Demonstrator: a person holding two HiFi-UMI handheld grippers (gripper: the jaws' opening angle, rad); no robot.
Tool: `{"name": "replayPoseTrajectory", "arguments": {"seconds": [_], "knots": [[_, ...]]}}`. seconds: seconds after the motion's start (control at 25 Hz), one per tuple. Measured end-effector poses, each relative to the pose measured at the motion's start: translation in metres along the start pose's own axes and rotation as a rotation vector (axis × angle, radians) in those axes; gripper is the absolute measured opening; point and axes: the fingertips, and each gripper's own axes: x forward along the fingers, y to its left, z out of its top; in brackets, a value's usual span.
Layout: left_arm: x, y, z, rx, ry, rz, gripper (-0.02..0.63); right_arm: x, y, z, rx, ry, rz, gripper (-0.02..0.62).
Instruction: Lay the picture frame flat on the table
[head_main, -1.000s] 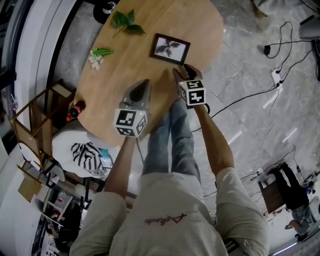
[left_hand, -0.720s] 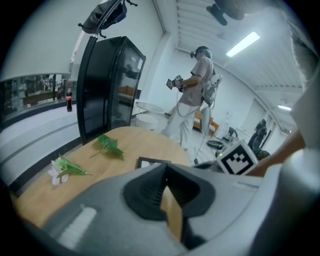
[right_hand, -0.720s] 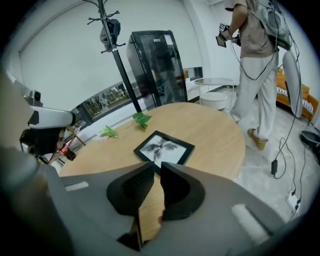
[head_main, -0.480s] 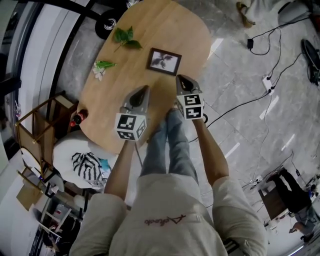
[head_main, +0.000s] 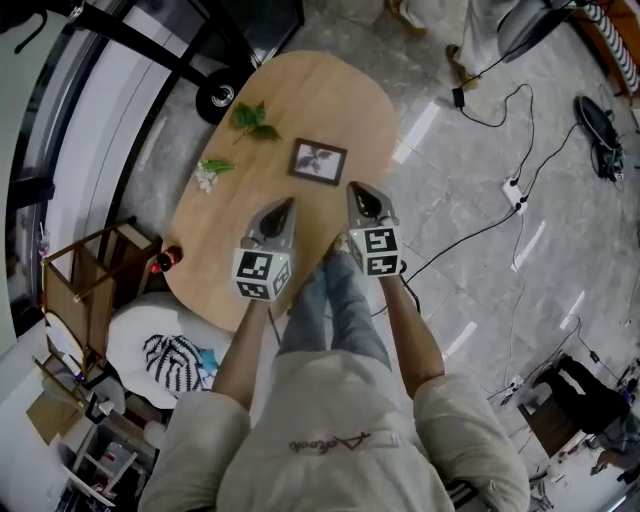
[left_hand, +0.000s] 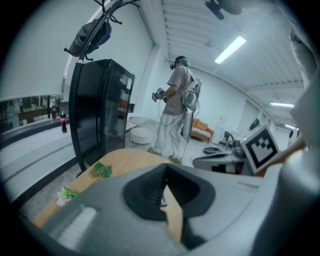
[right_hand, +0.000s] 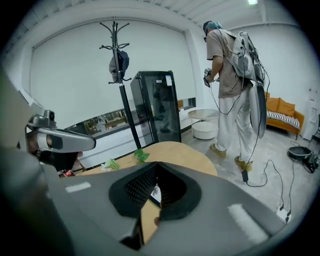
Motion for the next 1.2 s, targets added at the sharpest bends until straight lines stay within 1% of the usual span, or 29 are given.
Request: {"name": "replayPoseTrajectory", "arguments": {"seconds": [0.64, 0.84, 1.08, 1.2], "knots": [[-0.062, -0.049, 0.125, 0.088, -0.151, -0.020, 0.000, -0.116, 0.028, 0.118, -0.040, -0.151, -0.037, 0.003], [-0.086, -0.070, 0.156, 0.116, -0.203, -0.028, 0.000, -0.151, 0.035, 0.144, -0.052, -0.191, -0.057, 0.003], [-0.103, -0.081, 0.189, 0.131, -0.245, -0.019, 0.000, -0.179, 0.038, 0.173, -0.062, -0.242, -0.065, 0.003], [-0.110, -0.083, 0.210, 0.152, -0.271, -0.019, 0.000, -0.188, 0.036, 0.188, -0.069, -0.265, -0.081, 0.003]]}}
